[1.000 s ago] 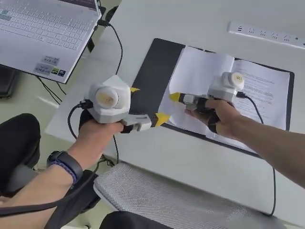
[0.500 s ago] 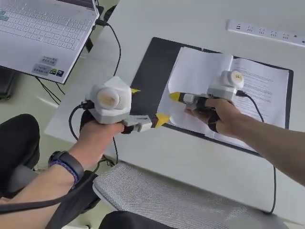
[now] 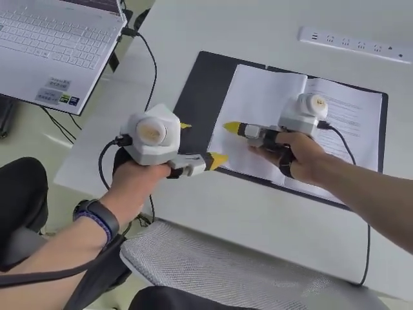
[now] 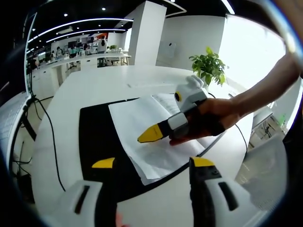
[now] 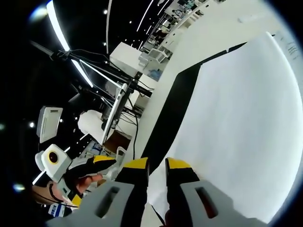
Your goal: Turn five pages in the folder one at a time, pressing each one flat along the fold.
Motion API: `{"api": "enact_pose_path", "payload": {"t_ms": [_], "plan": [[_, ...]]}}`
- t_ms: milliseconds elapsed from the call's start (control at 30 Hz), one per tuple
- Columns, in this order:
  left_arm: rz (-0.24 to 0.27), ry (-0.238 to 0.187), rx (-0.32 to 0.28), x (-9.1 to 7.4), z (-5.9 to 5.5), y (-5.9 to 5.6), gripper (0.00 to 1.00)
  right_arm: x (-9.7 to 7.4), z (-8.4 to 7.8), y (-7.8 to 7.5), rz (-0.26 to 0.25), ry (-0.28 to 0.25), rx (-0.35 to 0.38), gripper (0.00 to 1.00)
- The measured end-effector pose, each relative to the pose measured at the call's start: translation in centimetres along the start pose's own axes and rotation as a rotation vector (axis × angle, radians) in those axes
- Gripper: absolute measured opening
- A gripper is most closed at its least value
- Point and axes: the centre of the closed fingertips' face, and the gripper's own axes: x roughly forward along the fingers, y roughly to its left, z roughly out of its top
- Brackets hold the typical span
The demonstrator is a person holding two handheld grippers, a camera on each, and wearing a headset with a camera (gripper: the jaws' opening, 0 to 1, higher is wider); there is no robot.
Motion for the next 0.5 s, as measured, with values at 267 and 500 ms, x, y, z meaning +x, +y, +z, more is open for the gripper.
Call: {"api": "enact_pose_path", "payload": {"t_ms": [267,500], "plan": [[-0.014,0.017,0.02,1.7,0.1,-0.2,0.52,-1.7,0.5,1.2,0.015,-0.01,-0.041,0.15],[-0.024,0.031,0.032,3.2,-0.2,0.1,0.44,-4.3,0.6,1.2,-0.002,-0.004,-0.097,0.16]]}}
